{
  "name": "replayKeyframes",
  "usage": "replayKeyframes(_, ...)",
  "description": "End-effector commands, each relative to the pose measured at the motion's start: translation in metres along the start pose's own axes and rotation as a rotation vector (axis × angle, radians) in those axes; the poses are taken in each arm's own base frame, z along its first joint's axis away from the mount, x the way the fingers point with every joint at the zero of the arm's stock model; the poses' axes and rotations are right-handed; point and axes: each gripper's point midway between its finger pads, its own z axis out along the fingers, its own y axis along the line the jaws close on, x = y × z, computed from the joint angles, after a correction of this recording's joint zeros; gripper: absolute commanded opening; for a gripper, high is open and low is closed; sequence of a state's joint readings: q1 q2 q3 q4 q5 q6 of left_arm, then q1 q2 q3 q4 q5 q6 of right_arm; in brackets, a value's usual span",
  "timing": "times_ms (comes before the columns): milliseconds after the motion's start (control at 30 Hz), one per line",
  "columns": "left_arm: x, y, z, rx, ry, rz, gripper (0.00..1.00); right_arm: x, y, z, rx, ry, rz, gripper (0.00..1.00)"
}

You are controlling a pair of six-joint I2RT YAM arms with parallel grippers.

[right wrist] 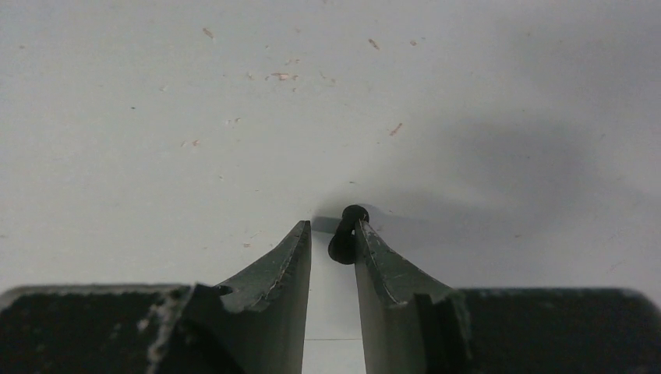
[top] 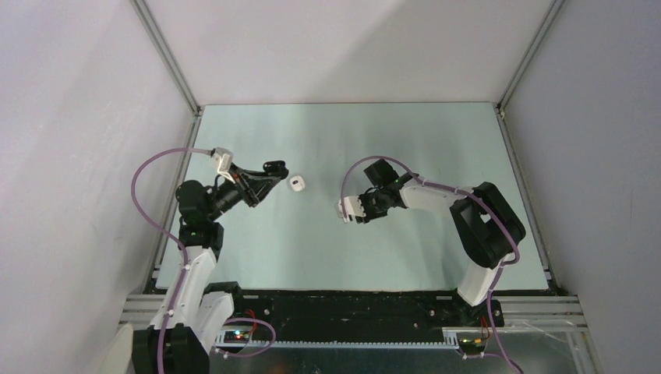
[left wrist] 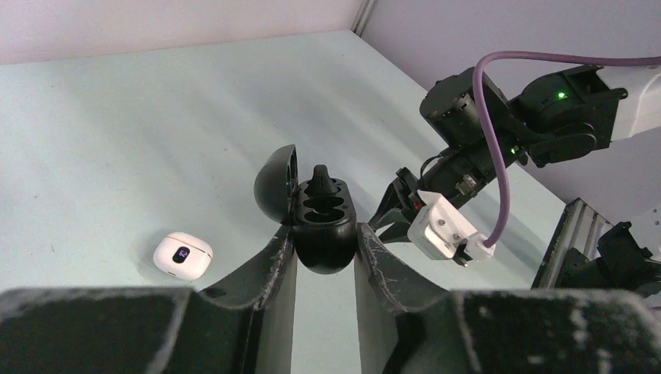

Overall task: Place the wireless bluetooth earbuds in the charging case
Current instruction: Pick up the left earbud from the center of the board.

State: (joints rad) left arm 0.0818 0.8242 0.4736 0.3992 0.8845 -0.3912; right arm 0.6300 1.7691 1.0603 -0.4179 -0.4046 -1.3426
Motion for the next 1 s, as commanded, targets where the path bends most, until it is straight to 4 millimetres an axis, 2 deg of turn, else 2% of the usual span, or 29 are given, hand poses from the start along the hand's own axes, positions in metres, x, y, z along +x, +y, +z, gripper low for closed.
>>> replayKeyframes(0, -0.017, 0.0, 0.0, -0.006, -0.036, 0.06, 0.0, 0.008, -0.007, 0.004, 0.034, 0.034, 0.034, 0.31)
replayKeyframes(267, -0.015, 0.001, 0.0, -0.011, -0.035, 0.056, 0.0, 0.002, -0.012, -0.002, 0.061, 0.018, 0.065, 0.23)
replayKeyframes(400, -0.016, 0.001, 0.0, -0.01, -0.035, 0.056, 0.0, -0.004, -0.016, -0.007, 0.068, 0.007, 0.093, 0.13)
replayKeyframes(533, -0.013, 0.001, 0.0, 0.0, -0.026, 0.065, 0.0, -0.023, -0.026, -0.025, 0.082, -0.036, 0.142, 0.07)
replayKeyframes(667, -0.006, -0.001, 0.003, 0.05, 0.007, 0.106, 0.0, -0.071, -0.048, -0.07, 0.111, -0.155, 0.237, 0.05)
replayKeyframes(767, 0.001, -0.01, 0.007, 0.138, 0.041, 0.162, 0.0, -0.121, -0.064, -0.117, 0.125, -0.282, 0.32, 0.05)
replayKeyframes(800, 0.005, -0.011, 0.01, 0.163, 0.052, 0.19, 0.0, -0.129, -0.063, -0.126, 0.114, -0.297, 0.342, 0.04)
replayKeyframes(833, 0.006, -0.016, 0.011, 0.203, 0.064, 0.204, 0.0, -0.149, -0.069, -0.143, 0.124, -0.345, 0.355, 0.04)
replayKeyframes(867, 0.012, -0.02, 0.013, 0.245, 0.081, 0.221, 0.0, -0.157, -0.067, -0.149, 0.113, -0.358, 0.37, 0.04)
replayKeyframes(900, 0.012, -0.022, 0.014, 0.264, 0.085, 0.233, 0.0, -0.175, -0.071, -0.163, 0.122, -0.395, 0.368, 0.04)
replayKeyframes(933, 0.017, -0.025, 0.016, 0.298, 0.097, 0.243, 0.0, -0.182, -0.07, -0.168, 0.12, -0.406, 0.372, 0.05)
replayKeyframes(967, 0.015, -0.027, 0.017, 0.313, 0.098, 0.253, 0.0, -0.199, -0.072, -0.179, 0.128, -0.436, 0.361, 0.05)
